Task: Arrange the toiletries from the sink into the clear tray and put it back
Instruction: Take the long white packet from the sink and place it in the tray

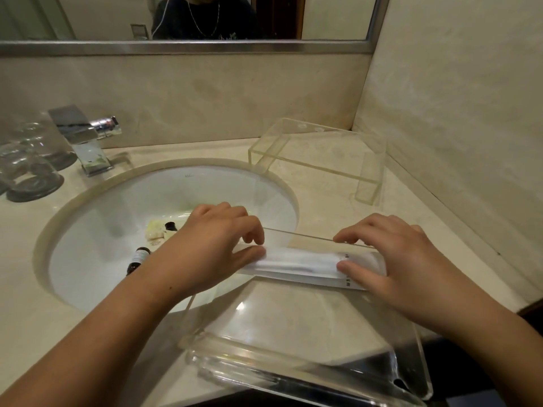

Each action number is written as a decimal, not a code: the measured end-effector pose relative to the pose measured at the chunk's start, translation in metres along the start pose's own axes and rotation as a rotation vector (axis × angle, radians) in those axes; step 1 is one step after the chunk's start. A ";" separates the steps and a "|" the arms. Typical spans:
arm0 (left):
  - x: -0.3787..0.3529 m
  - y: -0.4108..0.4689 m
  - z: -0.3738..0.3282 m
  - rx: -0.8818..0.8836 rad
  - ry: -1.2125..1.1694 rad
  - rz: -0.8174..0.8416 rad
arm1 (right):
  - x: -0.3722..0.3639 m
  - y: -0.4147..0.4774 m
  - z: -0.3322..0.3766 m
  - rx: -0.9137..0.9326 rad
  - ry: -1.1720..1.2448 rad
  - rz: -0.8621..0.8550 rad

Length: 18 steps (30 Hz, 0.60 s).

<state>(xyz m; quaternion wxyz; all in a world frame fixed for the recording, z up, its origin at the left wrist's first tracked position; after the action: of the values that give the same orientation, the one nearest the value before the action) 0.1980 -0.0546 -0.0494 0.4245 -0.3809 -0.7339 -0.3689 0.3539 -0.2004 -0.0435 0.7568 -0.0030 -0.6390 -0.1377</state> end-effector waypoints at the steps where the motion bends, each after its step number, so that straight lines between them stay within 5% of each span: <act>1: 0.002 -0.001 -0.002 -0.014 0.015 -0.024 | 0.000 -0.004 0.002 0.018 -0.005 0.015; 8: -0.003 -0.011 -0.024 -0.156 -0.066 0.073 | -0.019 -0.009 0.006 0.010 -0.038 0.028; 18: -0.009 0.004 -0.008 -0.071 -0.025 0.087 | -0.010 0.003 0.006 -0.047 -0.044 -0.051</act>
<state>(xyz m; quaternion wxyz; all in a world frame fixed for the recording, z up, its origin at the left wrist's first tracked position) 0.2073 -0.0620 -0.0533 0.4173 -0.4318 -0.7084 -0.3709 0.3473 -0.1939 -0.0519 0.7386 -0.0076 -0.6518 -0.1720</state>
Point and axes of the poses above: each hand's wrist, its own y-axis towards the middle knuckle, its own x-axis out of the back of the hand, z = x × y, the point moved 10 cm from there along y, towards the middle knuckle, and after that the axes turned 9 degrees about -y, right-handed, at the moved point
